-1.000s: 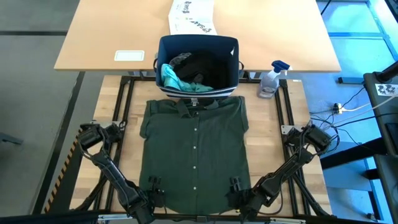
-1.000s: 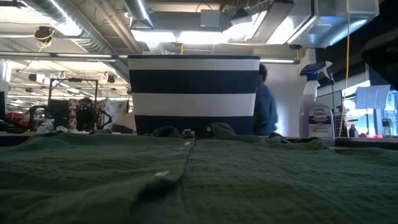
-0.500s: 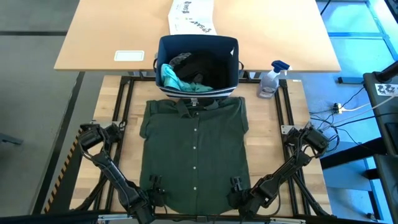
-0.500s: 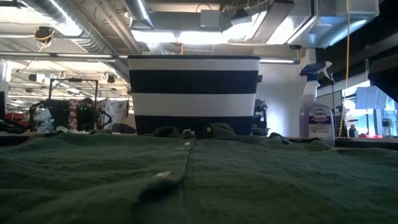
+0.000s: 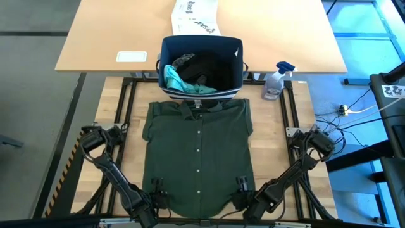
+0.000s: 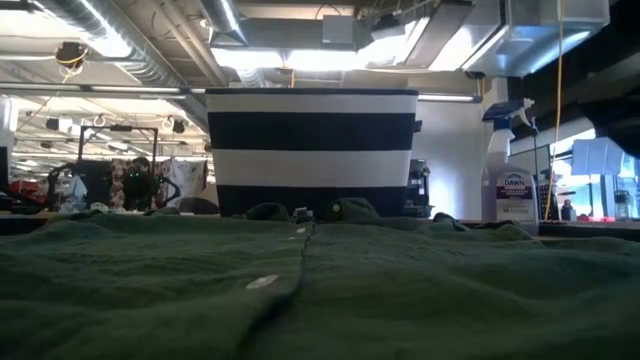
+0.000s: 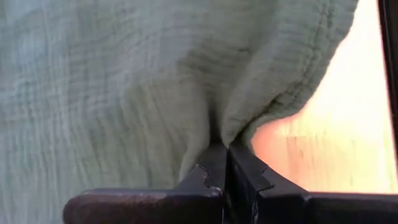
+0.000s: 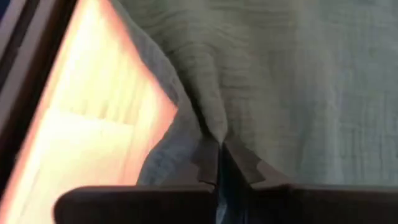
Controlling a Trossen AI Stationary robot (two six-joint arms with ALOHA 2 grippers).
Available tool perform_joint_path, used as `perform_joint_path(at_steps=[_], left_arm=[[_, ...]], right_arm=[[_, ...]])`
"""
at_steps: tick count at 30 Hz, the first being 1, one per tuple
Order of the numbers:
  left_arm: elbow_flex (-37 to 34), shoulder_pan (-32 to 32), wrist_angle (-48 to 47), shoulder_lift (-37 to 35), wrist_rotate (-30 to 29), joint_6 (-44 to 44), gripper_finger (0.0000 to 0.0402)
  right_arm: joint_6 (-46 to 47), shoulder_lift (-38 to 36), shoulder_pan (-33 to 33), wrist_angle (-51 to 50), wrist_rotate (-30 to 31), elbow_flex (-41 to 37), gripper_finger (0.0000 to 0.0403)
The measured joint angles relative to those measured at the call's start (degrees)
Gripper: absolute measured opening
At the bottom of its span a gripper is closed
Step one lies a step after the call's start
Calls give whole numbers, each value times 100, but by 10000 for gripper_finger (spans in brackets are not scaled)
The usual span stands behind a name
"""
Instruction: Fold Laundry from Bin
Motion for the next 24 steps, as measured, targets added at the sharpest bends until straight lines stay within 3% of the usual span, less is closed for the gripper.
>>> perform_joint_path(at_steps=[4, 14, 24], left_arm=[[367, -17, -472, -53, 26, -88, 0], [2142, -54, -2610, -71, -402, -199, 0], [3486, -416, -2888, -76, -890, 4, 0]], right_arm=[[58, -241, 60, -667, 235, 404, 8], [61, -366, 49, -2469, 624, 1641, 4], [48, -368, 374, -2600, 742, 2535, 5]])
